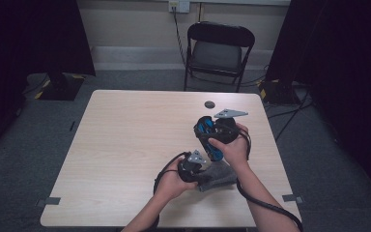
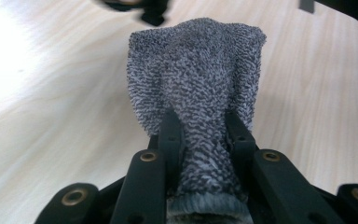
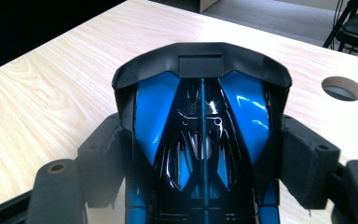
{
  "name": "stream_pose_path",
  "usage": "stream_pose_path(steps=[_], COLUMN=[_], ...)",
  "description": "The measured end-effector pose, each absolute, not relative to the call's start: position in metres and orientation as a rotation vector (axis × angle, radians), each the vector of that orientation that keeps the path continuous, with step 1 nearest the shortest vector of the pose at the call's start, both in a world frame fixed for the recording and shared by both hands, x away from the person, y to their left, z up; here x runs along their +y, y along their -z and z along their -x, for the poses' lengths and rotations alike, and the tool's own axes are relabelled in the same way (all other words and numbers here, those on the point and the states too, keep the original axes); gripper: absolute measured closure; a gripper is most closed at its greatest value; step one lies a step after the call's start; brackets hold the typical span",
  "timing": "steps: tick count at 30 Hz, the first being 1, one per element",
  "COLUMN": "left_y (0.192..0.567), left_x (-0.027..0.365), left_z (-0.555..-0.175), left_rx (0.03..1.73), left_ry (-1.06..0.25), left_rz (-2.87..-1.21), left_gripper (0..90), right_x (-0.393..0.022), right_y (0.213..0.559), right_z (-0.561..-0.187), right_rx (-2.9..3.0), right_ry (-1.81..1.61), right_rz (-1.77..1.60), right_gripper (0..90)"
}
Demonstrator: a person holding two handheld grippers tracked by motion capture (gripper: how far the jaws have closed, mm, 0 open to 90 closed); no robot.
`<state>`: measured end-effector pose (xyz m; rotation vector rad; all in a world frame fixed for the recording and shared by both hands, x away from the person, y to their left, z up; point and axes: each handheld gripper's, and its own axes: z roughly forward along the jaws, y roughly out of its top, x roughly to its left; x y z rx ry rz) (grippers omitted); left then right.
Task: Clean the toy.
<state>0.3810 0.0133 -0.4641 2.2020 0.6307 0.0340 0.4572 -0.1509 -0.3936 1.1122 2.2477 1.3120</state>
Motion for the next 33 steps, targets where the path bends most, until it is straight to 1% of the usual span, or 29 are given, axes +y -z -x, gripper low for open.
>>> stream_pose_path(steps=[11,18,22,29,33], left_y=[0.448,0.433,0.426,0.422,0.42], left_x=[0.062,0.079,0.084,0.082,0.077], left_z=[-0.403,-0.415,-0.42,-0.423,-0.422], left_rx=[0.768,0.828,0.854,0.88,0.844], left_ry=[-0.157,-0.209,-0.237,-0.261,-0.246], left_rz=[-2.159,-2.106,-2.08,-2.062,-2.055], left_gripper=[73.5,73.4,73.4,73.2,73.2], right_x=[-0.164,-0.165,-0.165,-0.165,-0.159], right_y=[0.399,0.407,0.413,0.423,0.424], right_z=[-0.446,-0.436,-0.432,-0.427,-0.424], right_rx=[2.26,2.288,2.295,2.306,2.314], right_ry=[-1.316,-1.312,-1.306,-1.305,-1.287], right_rz=[-1.099,-1.072,-1.07,-1.08,-1.058], right_gripper=[25.4,25.4,25.4,25.4,25.4])
